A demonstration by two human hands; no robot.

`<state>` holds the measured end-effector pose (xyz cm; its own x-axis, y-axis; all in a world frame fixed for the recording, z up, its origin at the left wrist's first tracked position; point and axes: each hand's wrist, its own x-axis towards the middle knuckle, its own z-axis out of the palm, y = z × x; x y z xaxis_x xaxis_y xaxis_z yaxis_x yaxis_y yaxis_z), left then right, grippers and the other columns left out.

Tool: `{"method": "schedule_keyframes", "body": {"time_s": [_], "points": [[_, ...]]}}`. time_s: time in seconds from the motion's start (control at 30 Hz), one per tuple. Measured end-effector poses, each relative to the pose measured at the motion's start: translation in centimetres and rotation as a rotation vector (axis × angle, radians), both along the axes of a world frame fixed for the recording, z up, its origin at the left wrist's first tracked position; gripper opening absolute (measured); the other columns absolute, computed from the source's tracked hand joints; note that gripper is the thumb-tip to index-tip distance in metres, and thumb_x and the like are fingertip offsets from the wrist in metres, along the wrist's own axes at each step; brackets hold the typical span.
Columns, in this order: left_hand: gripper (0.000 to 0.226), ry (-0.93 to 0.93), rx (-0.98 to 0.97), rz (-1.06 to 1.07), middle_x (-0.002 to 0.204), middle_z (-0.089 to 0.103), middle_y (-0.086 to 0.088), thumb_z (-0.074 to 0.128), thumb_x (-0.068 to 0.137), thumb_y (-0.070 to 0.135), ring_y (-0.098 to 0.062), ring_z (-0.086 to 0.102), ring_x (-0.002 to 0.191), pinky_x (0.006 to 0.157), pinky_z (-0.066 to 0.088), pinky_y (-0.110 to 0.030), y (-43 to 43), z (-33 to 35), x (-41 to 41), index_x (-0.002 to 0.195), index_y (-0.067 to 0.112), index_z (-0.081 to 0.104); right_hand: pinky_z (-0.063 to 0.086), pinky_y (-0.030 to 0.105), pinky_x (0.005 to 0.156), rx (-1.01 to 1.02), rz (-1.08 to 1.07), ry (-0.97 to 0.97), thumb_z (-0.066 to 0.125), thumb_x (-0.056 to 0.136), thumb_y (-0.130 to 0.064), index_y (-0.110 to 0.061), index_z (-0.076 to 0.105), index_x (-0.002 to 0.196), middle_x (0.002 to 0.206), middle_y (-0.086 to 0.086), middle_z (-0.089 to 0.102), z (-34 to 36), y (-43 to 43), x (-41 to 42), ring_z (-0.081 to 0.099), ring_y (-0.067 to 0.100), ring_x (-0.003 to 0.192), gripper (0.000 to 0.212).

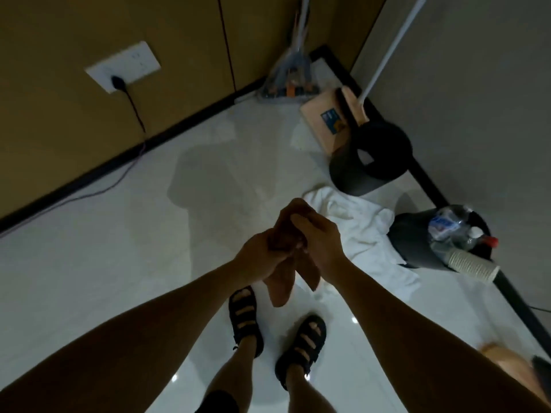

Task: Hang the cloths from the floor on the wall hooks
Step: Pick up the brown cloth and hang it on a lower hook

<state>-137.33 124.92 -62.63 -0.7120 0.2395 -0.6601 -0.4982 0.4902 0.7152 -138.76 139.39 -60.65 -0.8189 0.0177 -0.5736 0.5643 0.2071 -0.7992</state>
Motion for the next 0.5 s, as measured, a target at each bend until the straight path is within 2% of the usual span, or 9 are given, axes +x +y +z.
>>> {"method": "schedule_keyframes", "body": {"time_s": [0.07, 0.13, 0.2, 0.23, 0.3, 0.4, 0.5], "points": [[0.021, -0.031, 0.085, 0.117, 0.084, 0.066, 0.003, 0.062, 0.073, 0.014, -0.021, 0.063, 0.086, 0.069, 0.049, -0.024, -1.4, 6.7, -1.9, 0.09, 0.026, 0.061, 0.053, 0.038, 0.087, 0.163, 0.089, 0.131, 0.056, 0.094, -0.034, -0.021, 0.074, 0.094, 0.091, -0.003, 0.074, 5.7, 0.1, -1.6, 0.068, 0.014, 0.09, 0.022], [0.026, 0.009, 0.175, 0.148, 0.085, 0.064, -0.002, 0.056, 0.061, 0.017, -0.021, 0.061, 0.084, 0.076, 0.049, -0.027, -2.8, 13.0, -3.0, 0.085, 0.025, 0.061, 0.051, 0.038, 0.091, 0.196, 0.165, 0.268, 0.055, 0.094, -0.03, -0.017, 0.069, 0.11, 0.107, 0.001, 0.07, 10.7, 0.4, -2.7, 0.064, 0.016, 0.101, 0.025], [0.03, 0.061, 0.272, 0.151, 0.087, 0.066, -0.005, 0.054, 0.059, 0.015, -0.014, 0.065, 0.079, 0.079, 0.052, -0.026, -4.1, 19.1, -3.3, 0.088, 0.017, 0.064, 0.048, 0.031, 0.086, 0.01, 0.148, 0.136, 0.056, 0.096, -0.029, -0.022, 0.052, 0.132, 0.122, -0.001, 0.061, 15.7, 0.7, -2.9, 0.057, 0.012, 0.108, 0.037], [0.031, 0.082, 0.304, 0.176, 0.082, 0.069, -0.004, 0.057, 0.058, 0.015, -0.011, 0.066, 0.074, 0.074, 0.054, -0.023, -4.7, 22.1, -3.2, 0.087, 0.014, 0.067, 0.047, 0.029, 0.081, -0.1, 0.159, 0.038, 0.055, 0.097, -0.029, -0.023, 0.048, 0.135, 0.121, -0.001, 0.061, 17.7, 0.8, -2.8, 0.058, 0.011, 0.105, 0.04], [0.036, 0.1, 0.354, 0.238, 0.082, 0.071, -0.009, 0.066, 0.053, 0.021, -0.019, 0.067, 0.075, 0.073, 0.055, -0.029, -5.7, 27.8, -2.3, 0.086, 0.008, 0.069, 0.049, 0.025, 0.071, -0.212, 0.276, -0.062, 0.057, 0.095, -0.031, -0.02, 0.058, 0.126, 0.102, 0.002, 0.069, 21.7, 0.8, -2.3, 0.064, 0.016, 0.092, 0.033], [0.043, 0.151, 0.319, 0.186, 0.099, 0.064, -0.021, 0.076, 0.066, 0.019, -0.031, 0.062, 0.092, 0.088, 0.052, -0.043, -7.2, 35.1, -0.1, 0.103, 0.001, 0.063, 0.05, 0.027, 0.064, -0.201, 0.44, 0.017, 0.062, 0.092, -0.021, -0.008, 0.066, 0.098, 0.078, 0.008, 0.067, 28.0, -1.0, -1.9, 0.064, 0.02, 0.073, 0.015], [0.049, 0.234, 0.27, 0.105, 0.114, 0.062, -0.023, 0.077, 0.077, 0.009, -0.032, 0.063, 0.105, 0.089, 0.054, -0.041, -8.8, 40.6, 2.6, 0.121, 0.001, 0.056, 0.053, 0.033, 0.067, -0.209, 0.504, 0.154, 0.058, 0.091, -0.008, -0.002, 0.065, 0.092, 0.08, 0.016, 0.065, 33.7, -3.9, -1.8, 0.062, 0.023, 0.071, 0.009]]}}
